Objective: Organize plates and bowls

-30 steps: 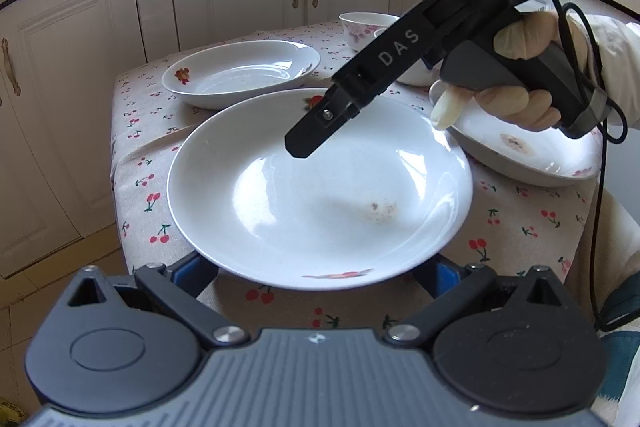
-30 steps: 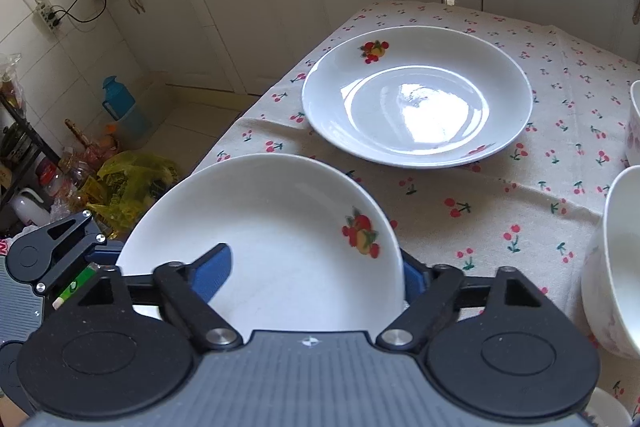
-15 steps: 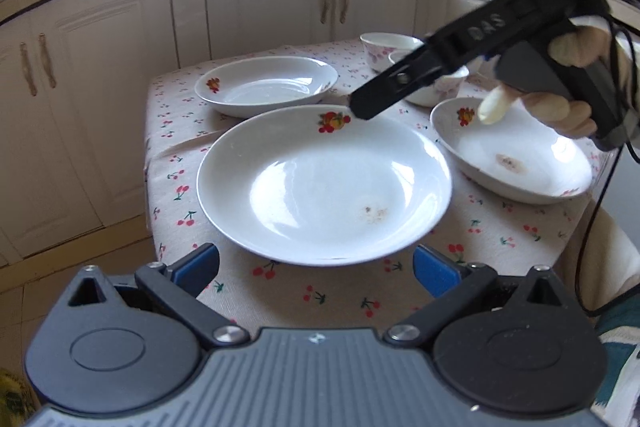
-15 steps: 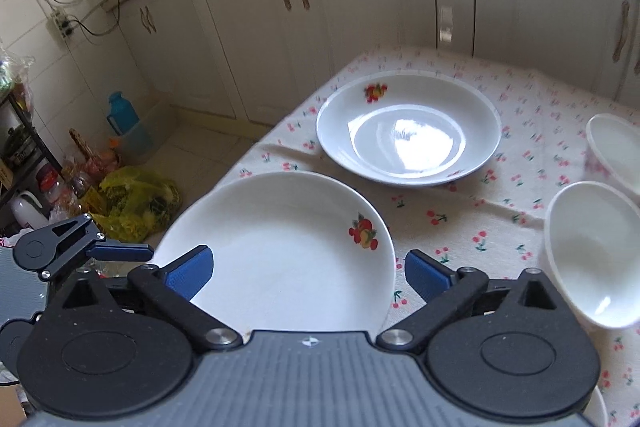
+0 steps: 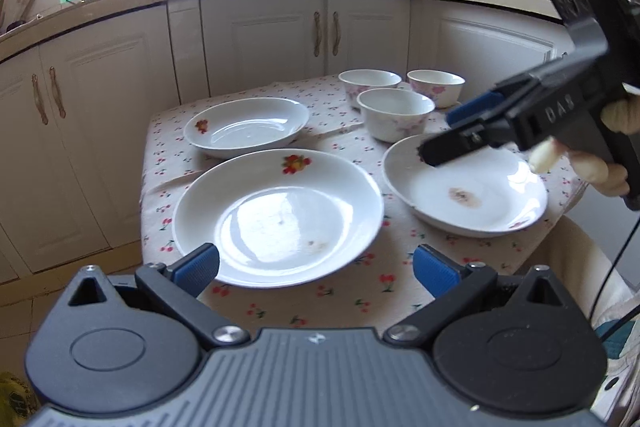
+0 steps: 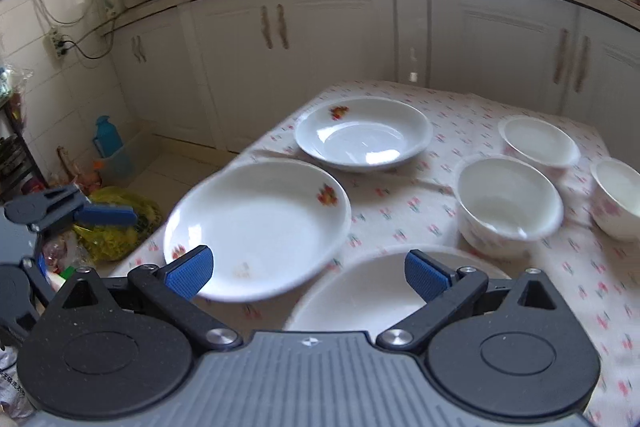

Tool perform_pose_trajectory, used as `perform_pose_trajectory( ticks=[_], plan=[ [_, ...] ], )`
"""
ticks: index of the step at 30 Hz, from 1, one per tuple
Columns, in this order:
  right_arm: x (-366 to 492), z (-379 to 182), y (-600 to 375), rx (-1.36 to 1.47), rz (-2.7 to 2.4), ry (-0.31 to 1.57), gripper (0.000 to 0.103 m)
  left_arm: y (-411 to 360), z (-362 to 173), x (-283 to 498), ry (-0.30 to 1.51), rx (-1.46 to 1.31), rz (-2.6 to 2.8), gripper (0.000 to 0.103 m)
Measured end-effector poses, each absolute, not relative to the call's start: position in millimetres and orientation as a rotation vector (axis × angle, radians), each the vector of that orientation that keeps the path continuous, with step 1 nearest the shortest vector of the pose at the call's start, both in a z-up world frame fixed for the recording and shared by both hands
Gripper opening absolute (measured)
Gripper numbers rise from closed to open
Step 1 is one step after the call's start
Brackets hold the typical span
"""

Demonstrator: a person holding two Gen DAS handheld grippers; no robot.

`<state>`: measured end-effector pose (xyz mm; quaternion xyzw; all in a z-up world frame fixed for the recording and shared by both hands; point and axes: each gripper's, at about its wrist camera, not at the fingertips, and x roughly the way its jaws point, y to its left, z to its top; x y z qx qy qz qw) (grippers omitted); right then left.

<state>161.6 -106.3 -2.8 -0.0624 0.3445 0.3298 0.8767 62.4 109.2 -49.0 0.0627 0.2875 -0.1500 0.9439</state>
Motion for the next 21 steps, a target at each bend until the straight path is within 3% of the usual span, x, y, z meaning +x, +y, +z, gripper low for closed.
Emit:
perform_pose_trajectory(
  ticks=[21],
  plan=[
    [110.1,-29.5,-205.8,-0.015,0.454,0.693,0.103,27.7,-57.8,57.9,0.610,0.137,-0.440,0.102]
  ],
)
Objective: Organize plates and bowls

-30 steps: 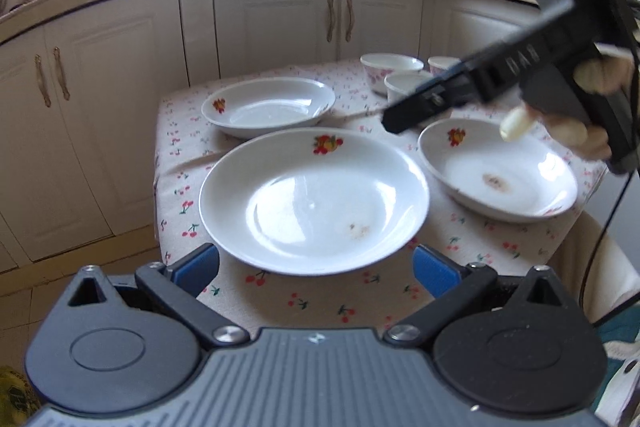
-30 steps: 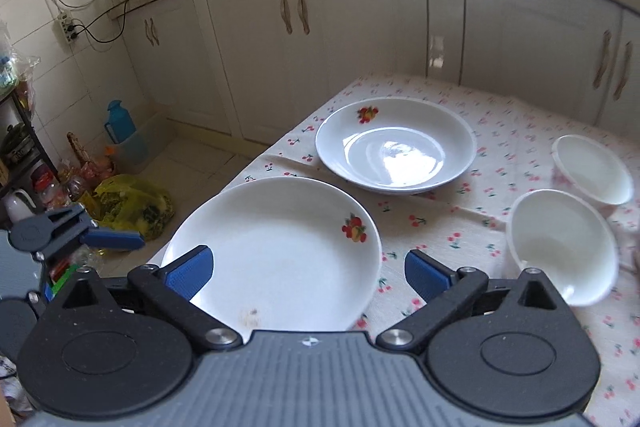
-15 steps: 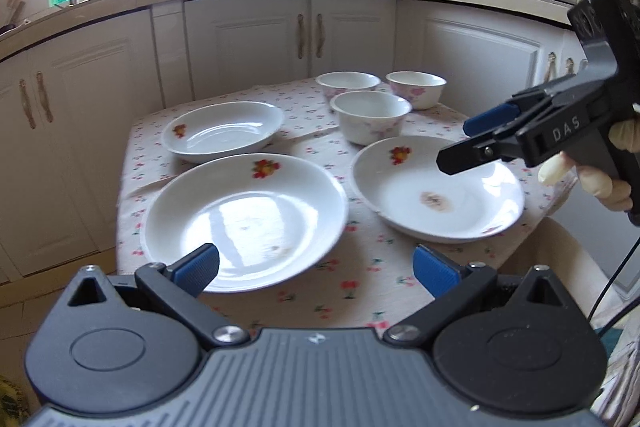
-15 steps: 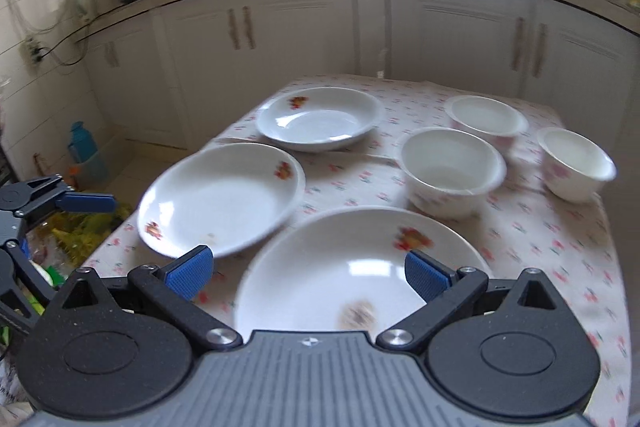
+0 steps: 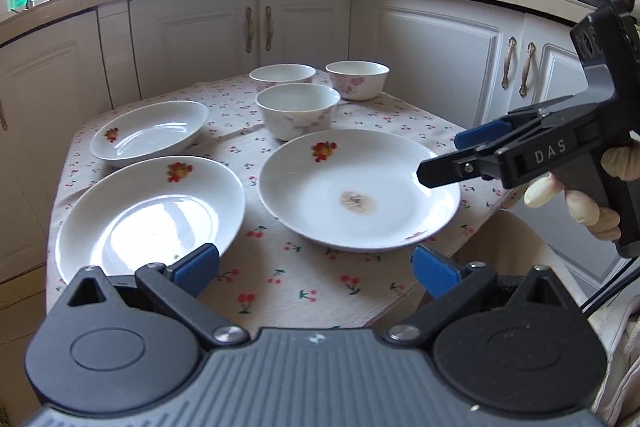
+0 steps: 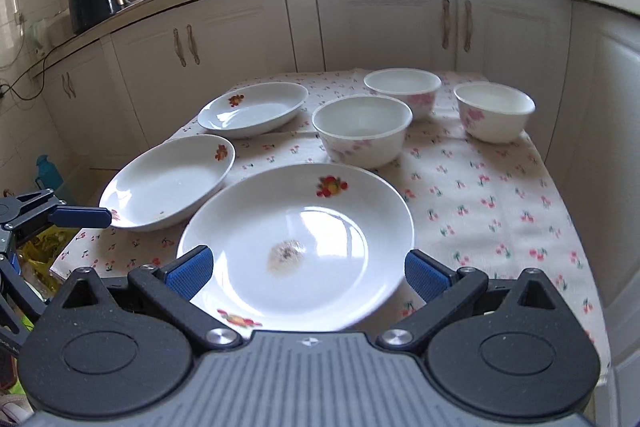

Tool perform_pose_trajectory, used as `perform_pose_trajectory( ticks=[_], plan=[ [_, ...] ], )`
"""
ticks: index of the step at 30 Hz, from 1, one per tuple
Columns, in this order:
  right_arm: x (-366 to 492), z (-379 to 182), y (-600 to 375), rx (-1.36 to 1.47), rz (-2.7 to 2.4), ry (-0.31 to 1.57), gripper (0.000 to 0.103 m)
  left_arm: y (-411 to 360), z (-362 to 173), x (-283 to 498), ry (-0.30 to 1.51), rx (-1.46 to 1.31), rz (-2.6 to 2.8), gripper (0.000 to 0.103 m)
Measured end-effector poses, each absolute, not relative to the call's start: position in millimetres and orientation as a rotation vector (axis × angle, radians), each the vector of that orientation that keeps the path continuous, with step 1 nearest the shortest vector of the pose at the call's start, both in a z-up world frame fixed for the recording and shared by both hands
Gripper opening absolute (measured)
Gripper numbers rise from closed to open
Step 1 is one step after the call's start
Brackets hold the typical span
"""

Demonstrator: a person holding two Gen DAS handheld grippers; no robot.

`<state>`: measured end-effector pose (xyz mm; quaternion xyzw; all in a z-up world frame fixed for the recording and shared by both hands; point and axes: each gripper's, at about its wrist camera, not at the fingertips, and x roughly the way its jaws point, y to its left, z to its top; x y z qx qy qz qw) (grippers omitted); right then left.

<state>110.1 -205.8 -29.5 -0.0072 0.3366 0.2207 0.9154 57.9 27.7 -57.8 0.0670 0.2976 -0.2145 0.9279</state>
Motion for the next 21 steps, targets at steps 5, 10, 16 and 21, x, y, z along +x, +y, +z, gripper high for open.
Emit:
perform_pose_trajectory(
  ticks=[5,10,16,21],
  plan=[
    [104.8,-37.7,-218.7,-0.018,0.469,0.696,0.103,18.9,-57.0,65.5,0.636,0.150,-0.440,0.102],
    [96.7,-46.6,-228.1,-0.087,0.544,0.701,0.103,13.2,-53.6,78.2,0.651,0.185,-0.422,0.102],
    [99.3,-62.8,-228.1,-0.141,0.588,0.734,0.103,4.2,-46.2,100.6,0.671,0.205,-0.431,0.102],
    [107.0,-73.5,-222.4,-0.169,0.617,0.742,0.103,-3.8,-43.0,131.9,0.727,0.188,-0.456,0.102]
  ],
)
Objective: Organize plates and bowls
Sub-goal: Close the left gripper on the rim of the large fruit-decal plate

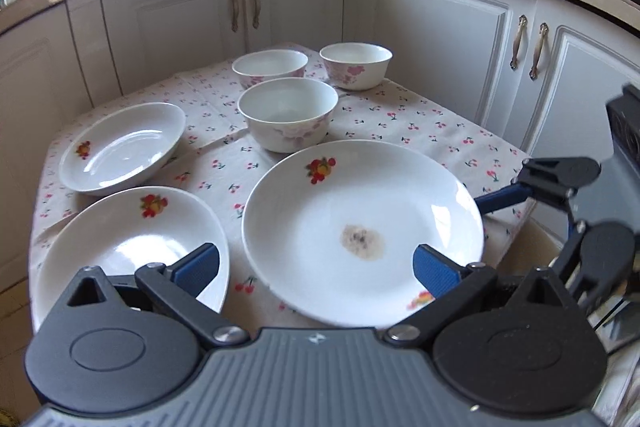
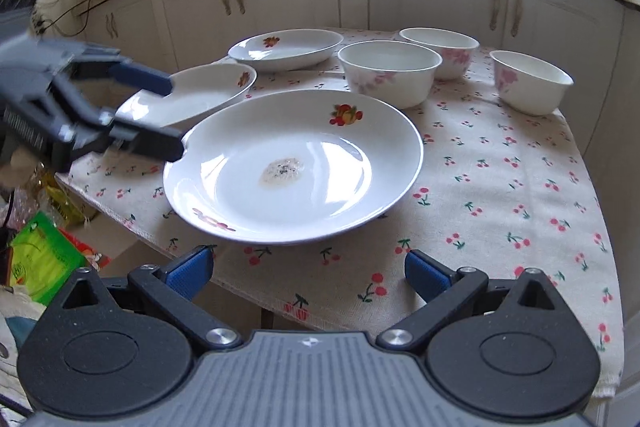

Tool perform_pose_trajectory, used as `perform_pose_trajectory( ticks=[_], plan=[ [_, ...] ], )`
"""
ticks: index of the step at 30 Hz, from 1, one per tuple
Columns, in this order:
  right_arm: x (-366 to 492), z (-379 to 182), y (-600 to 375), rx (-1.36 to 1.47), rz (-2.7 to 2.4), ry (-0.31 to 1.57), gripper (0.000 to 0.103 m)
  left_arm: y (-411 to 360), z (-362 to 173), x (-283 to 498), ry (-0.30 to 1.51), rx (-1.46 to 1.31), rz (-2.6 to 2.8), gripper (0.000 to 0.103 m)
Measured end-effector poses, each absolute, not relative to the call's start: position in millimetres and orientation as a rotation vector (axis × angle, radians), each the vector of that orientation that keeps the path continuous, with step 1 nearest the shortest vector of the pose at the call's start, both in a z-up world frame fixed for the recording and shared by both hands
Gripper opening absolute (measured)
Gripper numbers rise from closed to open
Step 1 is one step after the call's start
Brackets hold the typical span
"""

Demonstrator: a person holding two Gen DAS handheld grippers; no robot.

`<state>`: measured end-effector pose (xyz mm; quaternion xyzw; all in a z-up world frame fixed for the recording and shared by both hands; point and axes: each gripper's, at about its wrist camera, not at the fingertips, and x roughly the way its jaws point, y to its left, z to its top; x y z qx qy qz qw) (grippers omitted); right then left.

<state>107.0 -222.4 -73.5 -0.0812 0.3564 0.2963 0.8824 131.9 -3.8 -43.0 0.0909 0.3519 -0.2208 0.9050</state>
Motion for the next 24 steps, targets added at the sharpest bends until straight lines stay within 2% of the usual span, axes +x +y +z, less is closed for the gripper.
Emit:
perform_pose_trajectory(
  ticks=[7,19,22,24],
  plan=[
    [118.3,-82.2,-215.3,-0.266,0.629,0.698,0.103,-16.5,-46.9,171.3,0.771,0.224,-0.490,0.102],
    [114.3,-88.2,-222.7,-0.251,0.673,0.615,0.103,-22.6,-57.6,219.2,0.861,0.245,-0.566,0.099],
    [115.5,-86.5,-220.3,-0.255,0.668,0.623,0.103,-24.5,-58.2,226.6,0.882,0.249,-0.597,0.098],
    [114.0,-86.9,-218.5,-0.266,0.671,0.609,0.103,-25.5,-59.3,231.3,0.896,0.258,-0.612,0.092]
  ],
)
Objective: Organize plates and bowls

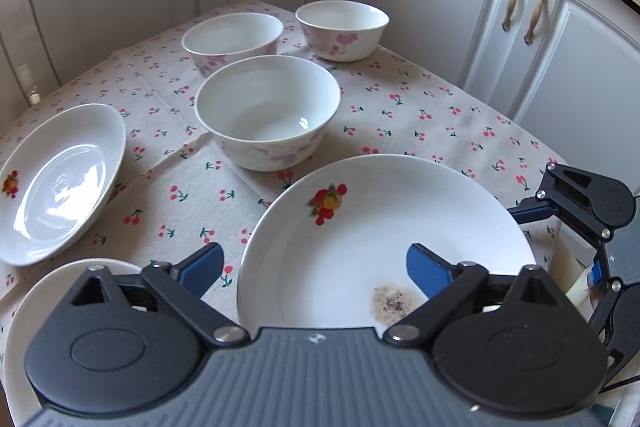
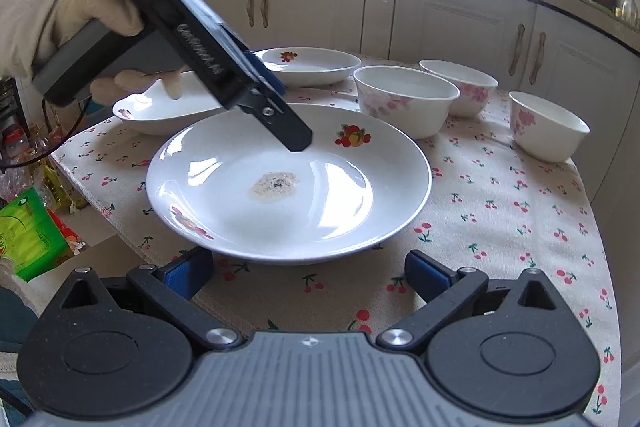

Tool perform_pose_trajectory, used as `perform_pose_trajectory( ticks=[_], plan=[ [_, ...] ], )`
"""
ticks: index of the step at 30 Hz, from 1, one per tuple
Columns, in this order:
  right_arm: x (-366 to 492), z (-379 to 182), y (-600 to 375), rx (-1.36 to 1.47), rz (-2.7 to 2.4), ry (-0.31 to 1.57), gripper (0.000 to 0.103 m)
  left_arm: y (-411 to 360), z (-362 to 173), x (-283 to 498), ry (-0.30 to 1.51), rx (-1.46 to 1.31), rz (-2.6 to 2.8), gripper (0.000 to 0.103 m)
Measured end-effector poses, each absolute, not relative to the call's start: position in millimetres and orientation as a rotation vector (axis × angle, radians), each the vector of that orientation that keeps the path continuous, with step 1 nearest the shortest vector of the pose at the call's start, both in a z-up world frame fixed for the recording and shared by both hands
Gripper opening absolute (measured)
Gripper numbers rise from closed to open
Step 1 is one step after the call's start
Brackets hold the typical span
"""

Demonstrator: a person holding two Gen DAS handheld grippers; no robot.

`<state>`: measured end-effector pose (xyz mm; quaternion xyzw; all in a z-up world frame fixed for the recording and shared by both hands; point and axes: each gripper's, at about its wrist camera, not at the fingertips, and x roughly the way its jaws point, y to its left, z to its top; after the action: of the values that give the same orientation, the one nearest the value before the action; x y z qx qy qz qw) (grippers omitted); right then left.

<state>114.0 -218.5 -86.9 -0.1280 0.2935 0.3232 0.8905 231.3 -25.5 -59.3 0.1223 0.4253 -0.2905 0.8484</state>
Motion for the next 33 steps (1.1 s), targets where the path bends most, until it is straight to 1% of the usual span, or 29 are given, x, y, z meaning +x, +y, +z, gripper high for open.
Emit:
perform_pose_trajectory(
  ticks=[2,7,9,18,33],
  plan=[
    [113.2,-86.8,-217.0,-0.276,0.673,0.602,0.103,-25.7,-60.6,235.1,0.909,0.270,-0.615,0.088],
    [112.2,-86.4,-214.8,-0.287,0.683,0.596,0.103,-26.6,-64.9,242.8,0.948,0.297,-0.639,0.086],
    [112.9,-85.9,-214.3,-0.287,0.689,0.597,0.103,-25.9,-66.3,245.8,0.967,0.295,-0.647,0.081],
    [114.6,-83.6,-211.0,-0.299,0.709,0.598,0.103,-29.0,-67.2,257.7,1.045,0.305,-0.704,0.073],
    [118.1,-83.1,-206.7,-0.308,0.706,0.627,0.103,-32.3,-69.6,267.5,1.105,0.334,-0.744,0.070]
  ],
)
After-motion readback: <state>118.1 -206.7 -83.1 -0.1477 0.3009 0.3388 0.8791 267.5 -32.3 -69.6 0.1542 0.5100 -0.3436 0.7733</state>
